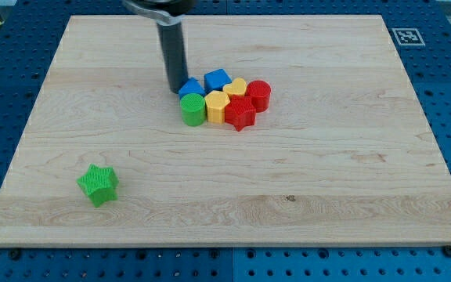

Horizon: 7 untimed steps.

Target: Move the green circle to the bottom left of the blue triangle

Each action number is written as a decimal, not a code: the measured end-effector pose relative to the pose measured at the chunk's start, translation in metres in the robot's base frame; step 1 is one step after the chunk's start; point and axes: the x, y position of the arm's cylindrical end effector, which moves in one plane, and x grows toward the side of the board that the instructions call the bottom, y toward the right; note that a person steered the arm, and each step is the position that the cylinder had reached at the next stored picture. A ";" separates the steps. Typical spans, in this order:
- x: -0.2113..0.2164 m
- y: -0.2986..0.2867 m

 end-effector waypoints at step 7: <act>0.001 -0.023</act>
